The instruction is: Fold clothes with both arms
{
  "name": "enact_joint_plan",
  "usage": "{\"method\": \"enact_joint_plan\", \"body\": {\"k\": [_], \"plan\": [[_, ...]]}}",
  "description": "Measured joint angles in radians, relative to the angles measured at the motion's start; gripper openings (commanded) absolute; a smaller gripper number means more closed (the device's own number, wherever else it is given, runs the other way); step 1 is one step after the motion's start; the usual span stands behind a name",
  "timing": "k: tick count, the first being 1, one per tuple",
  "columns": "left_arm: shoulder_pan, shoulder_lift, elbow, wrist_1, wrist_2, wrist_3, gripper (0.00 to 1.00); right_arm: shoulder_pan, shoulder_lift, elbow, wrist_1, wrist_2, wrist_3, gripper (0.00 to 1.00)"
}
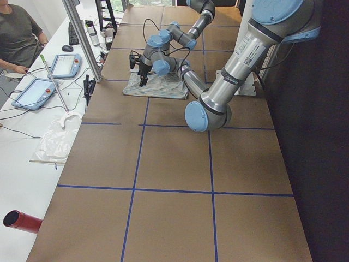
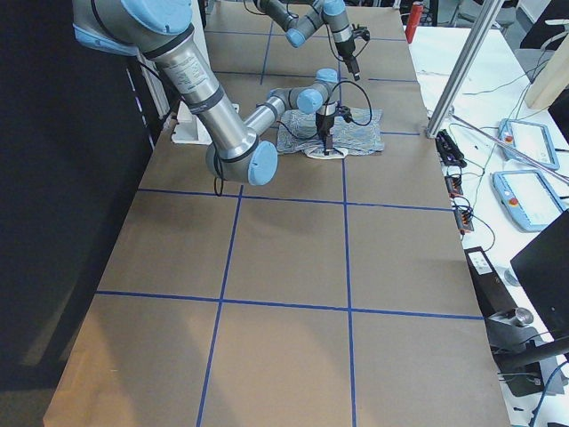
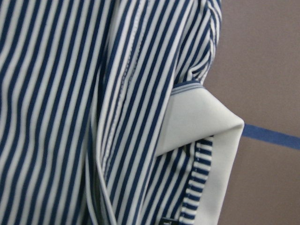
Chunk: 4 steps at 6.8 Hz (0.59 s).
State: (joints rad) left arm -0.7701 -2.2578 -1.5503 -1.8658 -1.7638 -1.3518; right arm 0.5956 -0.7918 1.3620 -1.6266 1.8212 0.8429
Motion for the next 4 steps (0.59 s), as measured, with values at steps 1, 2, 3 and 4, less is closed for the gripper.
{"method": "enact_joint_plan", "body": {"k": [1, 2, 3, 4], "plan": [[0.000, -0.001, 0.000, -0.001, -0.011, -0.001, 1.00, 0.016, -0.022, 0.026, -0.015, 0.001, -0.012, 1.00], [0.000, -0.001, 0.000, -0.001, -0.018, -0.003, 1.00, 0.046, -0.063, 0.080, -0.048, 0.004, -0.056, 1.00], [0.000, -0.002, -0.001, -0.001, -0.022, -0.004, 1.00, 0.080, -0.137, 0.156, -0.078, 0.006, -0.122, 1.00], [0.000, -0.002, -0.003, 0.000, -0.023, -0.005, 1.00, 0.107, -0.194, 0.210, -0.090, 0.009, -0.165, 1.00]]}}
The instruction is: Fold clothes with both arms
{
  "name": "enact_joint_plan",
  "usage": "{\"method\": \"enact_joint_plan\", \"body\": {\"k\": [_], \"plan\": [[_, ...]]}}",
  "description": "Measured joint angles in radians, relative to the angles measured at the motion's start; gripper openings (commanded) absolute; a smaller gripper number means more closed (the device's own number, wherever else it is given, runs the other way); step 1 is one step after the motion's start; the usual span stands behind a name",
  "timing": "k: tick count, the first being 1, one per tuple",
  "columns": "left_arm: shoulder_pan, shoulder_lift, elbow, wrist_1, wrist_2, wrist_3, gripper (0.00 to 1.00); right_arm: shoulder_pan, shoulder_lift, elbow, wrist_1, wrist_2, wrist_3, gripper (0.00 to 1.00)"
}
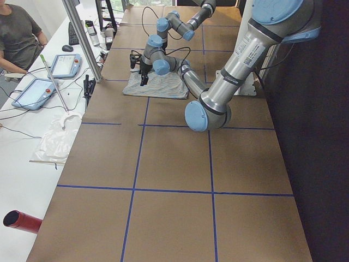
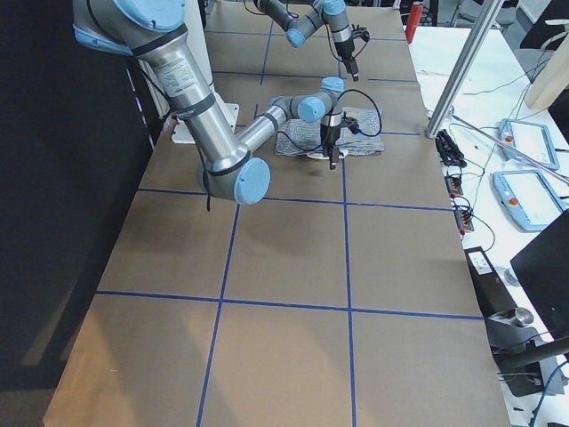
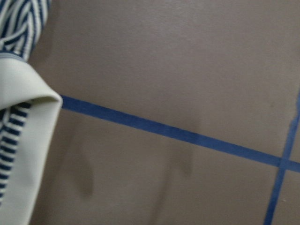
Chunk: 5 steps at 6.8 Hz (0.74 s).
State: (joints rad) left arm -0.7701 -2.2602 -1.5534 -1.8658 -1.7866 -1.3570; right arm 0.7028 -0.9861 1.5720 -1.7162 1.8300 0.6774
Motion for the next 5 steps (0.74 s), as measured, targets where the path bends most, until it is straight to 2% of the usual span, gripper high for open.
{"method": "enact_joint_plan", "body": {"k": [1, 2, 4, 5], "plan": [[0.000, 0.000, -0.003, 0.000, -0.001, 0.000, 1.00, 0.024, 0.006, 0.015, -0.006, 0.009, -0.015, 1.00], [0.000, 0.001, -0.005, 0.001, -0.009, 0.004, 1.00, 0.037, 0.076, -0.029, -0.006, 0.017, -0.015, 1.00], [-0.004, 0.049, -0.052, 0.004, -0.031, 0.038, 1.00, 0.043, 0.275, -0.230, 0.026, 0.020, -0.012, 1.00], [-0.009, 0.105, -0.111, 0.011, -0.045, 0.077, 1.00, 0.042, 0.327, -0.313, 0.086, 0.018, -0.010, 1.00]]}}
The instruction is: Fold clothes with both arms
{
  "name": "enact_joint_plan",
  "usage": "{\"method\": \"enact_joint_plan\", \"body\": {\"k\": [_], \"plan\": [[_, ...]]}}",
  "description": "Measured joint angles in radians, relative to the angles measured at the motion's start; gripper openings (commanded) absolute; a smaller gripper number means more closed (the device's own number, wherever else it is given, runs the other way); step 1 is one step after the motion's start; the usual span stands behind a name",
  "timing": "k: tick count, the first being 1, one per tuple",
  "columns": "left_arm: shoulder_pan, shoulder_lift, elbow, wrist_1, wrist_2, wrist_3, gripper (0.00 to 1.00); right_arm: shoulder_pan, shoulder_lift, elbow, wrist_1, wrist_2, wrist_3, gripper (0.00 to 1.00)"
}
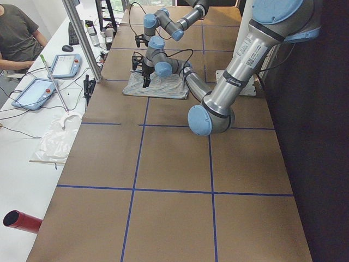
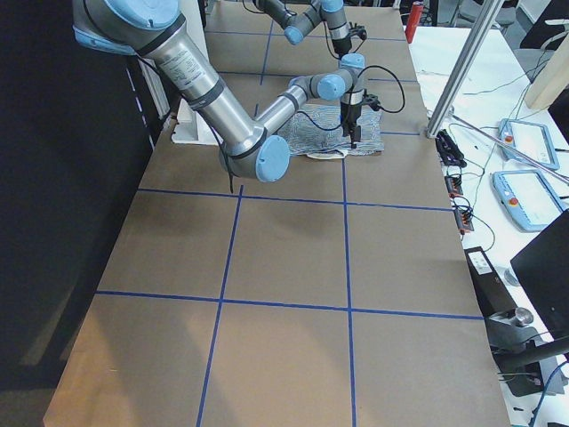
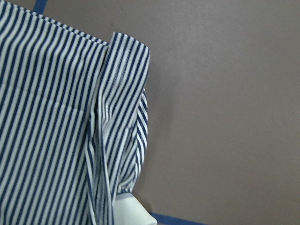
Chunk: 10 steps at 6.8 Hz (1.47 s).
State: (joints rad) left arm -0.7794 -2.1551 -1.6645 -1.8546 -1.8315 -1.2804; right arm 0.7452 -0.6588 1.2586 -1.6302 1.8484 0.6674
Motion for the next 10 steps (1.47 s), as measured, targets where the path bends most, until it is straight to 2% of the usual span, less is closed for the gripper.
{"method": "enact_joint_plan", "body": {"k": [1, 3, 7, 10], "plan": [[-0.008, 0.046, -0.053, 0.024, -0.013, 0.044, 1.00, -0.006, 0.037, -0.068, 0.050, -0.002, 0.005, 1.00], [-0.029, 0.106, -0.119, 0.077, -0.022, 0.123, 1.00, -0.040, 0.074, -0.144, 0.079, -0.020, 0.014, 1.00], [-0.039, 0.130, -0.131, 0.086, -0.025, 0.148, 1.00, -0.074, 0.075, -0.211, 0.084, -0.078, -0.001, 1.00], [-0.038, 0.129, -0.131, 0.086, -0.026, 0.146, 1.00, -0.033, 0.032, -0.224, 0.100, -0.099, -0.084, 1.00]]}}
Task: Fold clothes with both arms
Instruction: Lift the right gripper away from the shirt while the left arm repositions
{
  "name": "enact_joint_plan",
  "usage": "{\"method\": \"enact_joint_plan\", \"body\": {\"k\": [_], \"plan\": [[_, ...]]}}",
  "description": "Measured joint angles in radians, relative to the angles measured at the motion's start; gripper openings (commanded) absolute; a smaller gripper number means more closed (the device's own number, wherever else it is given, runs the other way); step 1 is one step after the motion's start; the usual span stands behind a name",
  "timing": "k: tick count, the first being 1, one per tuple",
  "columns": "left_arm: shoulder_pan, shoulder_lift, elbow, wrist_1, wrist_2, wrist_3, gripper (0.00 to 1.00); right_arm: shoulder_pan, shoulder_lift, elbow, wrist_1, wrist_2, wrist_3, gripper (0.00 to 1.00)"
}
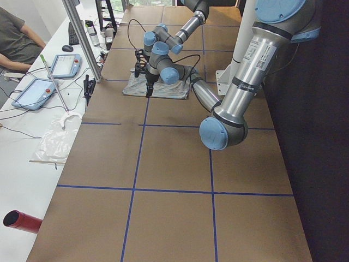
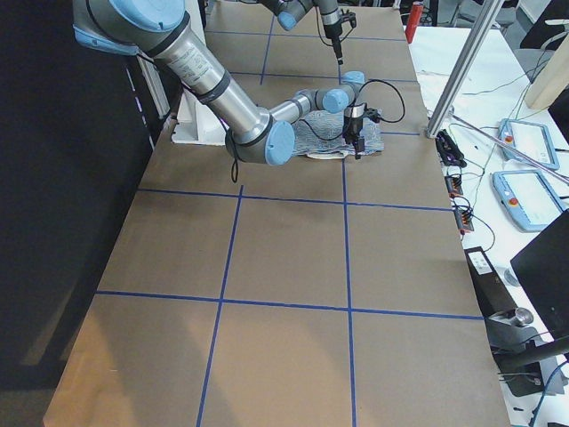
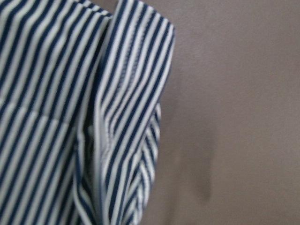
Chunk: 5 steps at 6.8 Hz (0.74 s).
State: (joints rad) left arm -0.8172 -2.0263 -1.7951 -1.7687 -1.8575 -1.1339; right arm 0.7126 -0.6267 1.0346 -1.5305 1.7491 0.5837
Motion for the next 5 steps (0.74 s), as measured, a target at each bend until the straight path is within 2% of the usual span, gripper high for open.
{"method": "enact_joint_plan", "body": {"k": [1, 3, 5], "plan": [[0.001, -0.001, -0.001, 0.000, 0.000, -0.003, 1.00, 0.051, -0.047, 0.004, 0.041, 0.019, -0.076, 1.00], [0.001, -0.006, -0.003, 0.000, -0.001, -0.007, 1.00, 0.136, -0.113, 0.026, 0.133, 0.116, -0.157, 1.00], [-0.001, -0.004, -0.022, 0.000, -0.063, -0.036, 1.00, 0.170, -0.123, 0.126, 0.088, 0.244, -0.132, 1.00]]}}
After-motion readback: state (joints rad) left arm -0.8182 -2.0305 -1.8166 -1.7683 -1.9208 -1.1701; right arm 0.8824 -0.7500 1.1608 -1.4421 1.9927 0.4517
